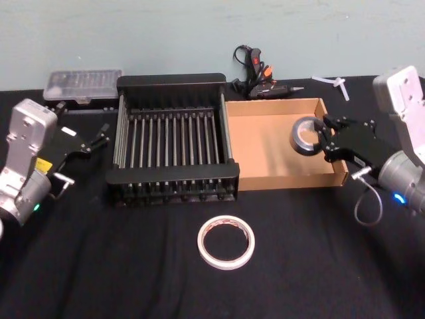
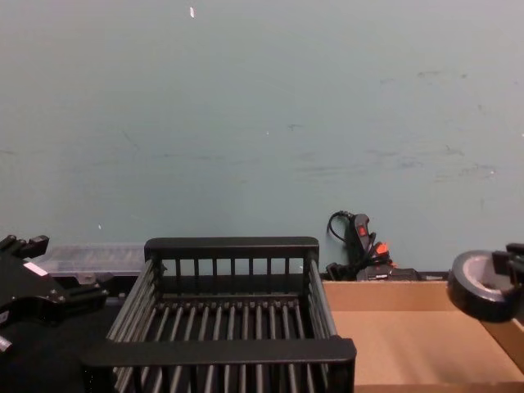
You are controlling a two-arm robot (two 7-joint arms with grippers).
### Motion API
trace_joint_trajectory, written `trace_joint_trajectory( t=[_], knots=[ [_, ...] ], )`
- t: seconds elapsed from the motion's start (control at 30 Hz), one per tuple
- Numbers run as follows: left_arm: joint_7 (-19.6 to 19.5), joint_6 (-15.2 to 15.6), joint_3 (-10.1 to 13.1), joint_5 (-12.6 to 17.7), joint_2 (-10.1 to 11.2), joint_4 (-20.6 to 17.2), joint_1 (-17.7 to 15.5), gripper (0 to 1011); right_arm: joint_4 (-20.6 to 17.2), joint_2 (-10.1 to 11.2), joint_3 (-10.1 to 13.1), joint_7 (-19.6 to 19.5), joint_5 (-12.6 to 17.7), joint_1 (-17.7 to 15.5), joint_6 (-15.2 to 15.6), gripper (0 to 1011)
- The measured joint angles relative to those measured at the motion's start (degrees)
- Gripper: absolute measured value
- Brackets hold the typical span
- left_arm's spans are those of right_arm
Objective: Pick up the white tape and place it into the black box , Pick up the silver tape and place it into the brown box.
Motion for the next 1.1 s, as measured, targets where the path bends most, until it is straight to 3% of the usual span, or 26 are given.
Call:
trace_joint_trajectory(
  t=[0.57,1.1],
  knots=[
    [0.00,0.00,0.00,0.00,0.00,0.00,0.00,1001,15.38,-4.05,-2.87,1.15,-4.28,11.00,-2.36,140],
    [0.00,0.00,0.00,0.00,0.00,0.00,0.00,1001,25.09,-7.05,-4.45,2.23,-5.58,15.81,-3.50,140]
  ],
)
